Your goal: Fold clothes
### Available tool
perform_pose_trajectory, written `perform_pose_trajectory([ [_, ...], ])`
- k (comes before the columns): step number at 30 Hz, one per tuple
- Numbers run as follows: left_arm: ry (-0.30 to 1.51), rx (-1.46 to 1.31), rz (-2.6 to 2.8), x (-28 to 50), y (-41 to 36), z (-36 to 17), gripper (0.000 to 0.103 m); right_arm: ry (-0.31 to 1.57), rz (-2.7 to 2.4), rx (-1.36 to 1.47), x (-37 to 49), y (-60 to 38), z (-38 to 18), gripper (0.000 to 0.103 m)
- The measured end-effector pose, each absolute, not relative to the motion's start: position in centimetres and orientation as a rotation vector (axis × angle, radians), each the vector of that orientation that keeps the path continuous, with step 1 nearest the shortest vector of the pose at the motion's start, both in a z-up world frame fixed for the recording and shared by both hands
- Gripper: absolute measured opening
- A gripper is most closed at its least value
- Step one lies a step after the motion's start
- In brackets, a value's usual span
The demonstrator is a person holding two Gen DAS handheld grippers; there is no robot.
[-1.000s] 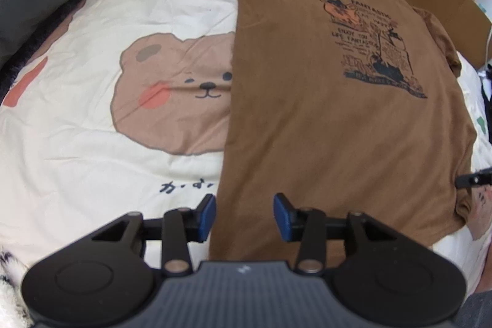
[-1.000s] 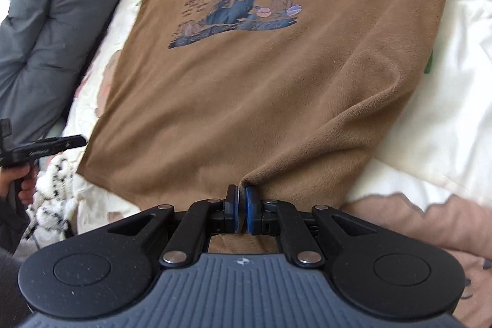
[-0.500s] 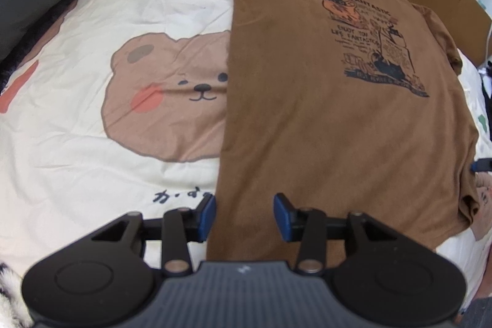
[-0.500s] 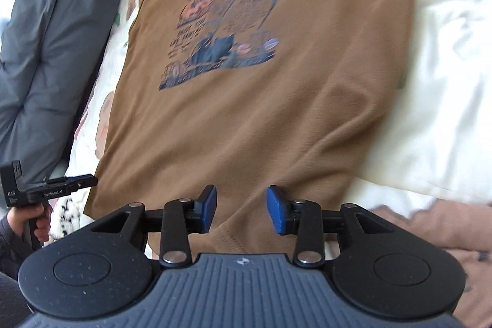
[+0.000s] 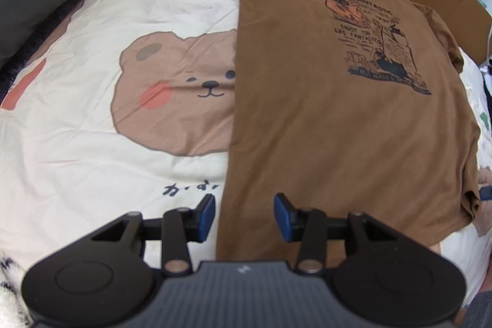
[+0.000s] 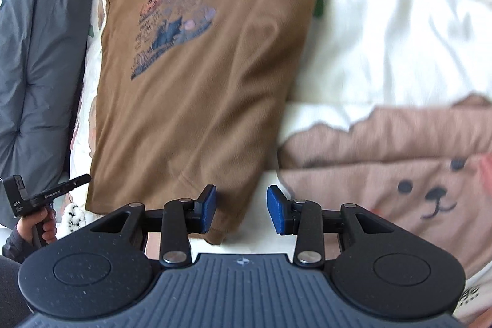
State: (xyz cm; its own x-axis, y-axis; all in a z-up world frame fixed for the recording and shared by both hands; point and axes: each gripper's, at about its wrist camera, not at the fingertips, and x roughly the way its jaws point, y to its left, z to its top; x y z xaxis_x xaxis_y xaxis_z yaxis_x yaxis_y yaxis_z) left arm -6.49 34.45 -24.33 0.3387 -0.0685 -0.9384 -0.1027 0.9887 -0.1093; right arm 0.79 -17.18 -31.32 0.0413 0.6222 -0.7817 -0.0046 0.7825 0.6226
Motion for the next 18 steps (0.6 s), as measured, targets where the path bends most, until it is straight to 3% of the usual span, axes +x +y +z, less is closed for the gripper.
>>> perform_pose_trajectory([
  [11, 1.274, -0.148, 0.078, -7.2, 35.4, -24.9, 0.046, 1.473, 0.484, 0.618, -0.1, -16.6, -33.0, 0.037],
  [13, 1.28, -0.149, 0.081, -7.3, 35.4, -25.0, 0.046, 1.475, 0.479, 0.613, 0.0, -16.3, -33.1, 0.025],
  [18, 1.282, -0.158, 0.102, -7.6, 34.1, -24.8, 0.047, 1.475, 0.483, 0.58, 0.2, -16.2, -32.7, 0.013],
])
